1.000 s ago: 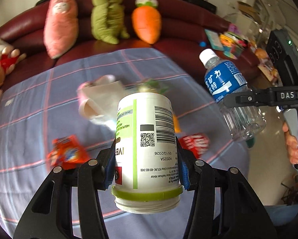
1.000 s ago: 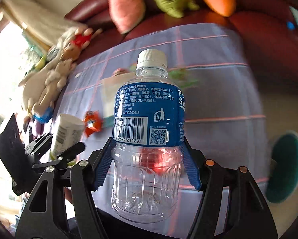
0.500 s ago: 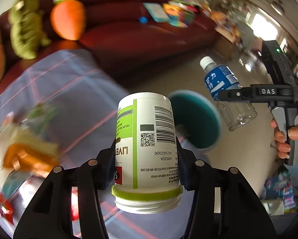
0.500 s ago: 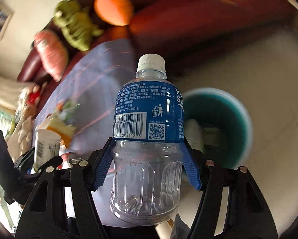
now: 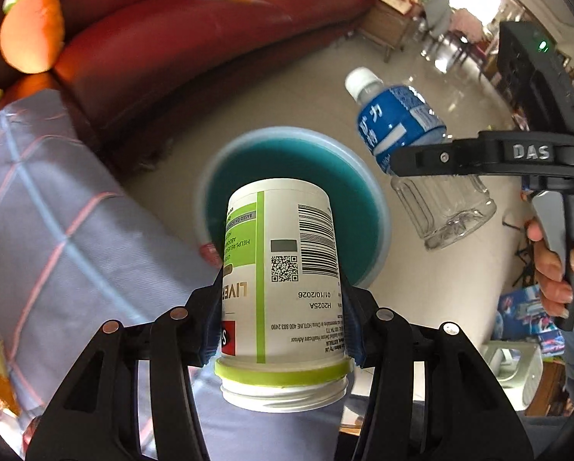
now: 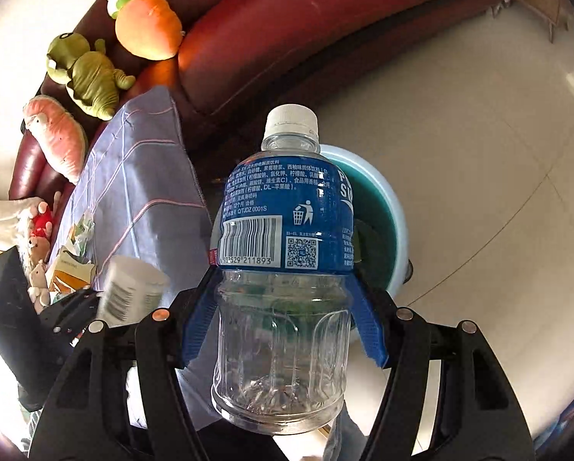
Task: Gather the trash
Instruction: 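Open both tools to drop the bottles into the trash bin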
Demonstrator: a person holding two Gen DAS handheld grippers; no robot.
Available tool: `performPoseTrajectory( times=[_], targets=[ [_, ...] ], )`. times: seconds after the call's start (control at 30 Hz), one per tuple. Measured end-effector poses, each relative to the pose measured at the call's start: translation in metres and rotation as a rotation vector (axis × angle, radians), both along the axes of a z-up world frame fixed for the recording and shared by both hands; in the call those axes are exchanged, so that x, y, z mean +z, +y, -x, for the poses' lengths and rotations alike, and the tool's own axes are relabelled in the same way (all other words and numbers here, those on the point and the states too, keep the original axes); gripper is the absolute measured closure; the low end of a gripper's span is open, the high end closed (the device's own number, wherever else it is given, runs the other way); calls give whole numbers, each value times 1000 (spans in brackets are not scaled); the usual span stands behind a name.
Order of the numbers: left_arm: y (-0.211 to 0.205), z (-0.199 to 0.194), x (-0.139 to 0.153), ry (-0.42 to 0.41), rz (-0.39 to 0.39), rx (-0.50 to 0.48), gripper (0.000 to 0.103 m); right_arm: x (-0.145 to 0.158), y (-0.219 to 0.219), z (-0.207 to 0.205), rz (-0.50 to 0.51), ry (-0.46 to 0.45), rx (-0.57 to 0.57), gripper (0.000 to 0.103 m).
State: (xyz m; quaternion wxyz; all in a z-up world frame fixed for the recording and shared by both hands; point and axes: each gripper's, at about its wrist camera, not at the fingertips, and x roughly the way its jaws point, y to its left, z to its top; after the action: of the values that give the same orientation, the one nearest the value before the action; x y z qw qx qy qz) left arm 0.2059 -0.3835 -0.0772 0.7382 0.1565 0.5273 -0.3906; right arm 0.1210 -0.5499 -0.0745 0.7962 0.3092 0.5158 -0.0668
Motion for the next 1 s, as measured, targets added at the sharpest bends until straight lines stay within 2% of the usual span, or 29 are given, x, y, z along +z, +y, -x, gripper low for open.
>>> performPoseTrajectory(
  times=[0.13, 0.2, 0.3, 0.57, 0.8, 0.87, 1.0],
  targets=[
    [-27, -8, -17, 13, -7, -24, 50, 1, -4, 3, 17, 10, -3, 41],
    [-32, -9, -22, 20, -13, -15, 33, -1, -4, 1, 18, 17, -6, 41],
    [-33, -12, -28, 16, -12, 11, 24, -5, -6, 0, 15, 26, -4, 41],
    [-13, -22, -34, 38, -16, 70, 21, -16, -5, -9, 1, 48, 11, 41],
    [-4, -16, -26, 35, 0, 109, 17, -30, 5, -20, -5, 83, 51, 40],
    [2, -14, -24, 35, 5, 119, 17, -37, 8, -23, -36, 123, 51, 30],
    [14, -16, -21, 36, 18, 137, 17, -34, 16, -26, -19, 126, 75, 30]
  ],
)
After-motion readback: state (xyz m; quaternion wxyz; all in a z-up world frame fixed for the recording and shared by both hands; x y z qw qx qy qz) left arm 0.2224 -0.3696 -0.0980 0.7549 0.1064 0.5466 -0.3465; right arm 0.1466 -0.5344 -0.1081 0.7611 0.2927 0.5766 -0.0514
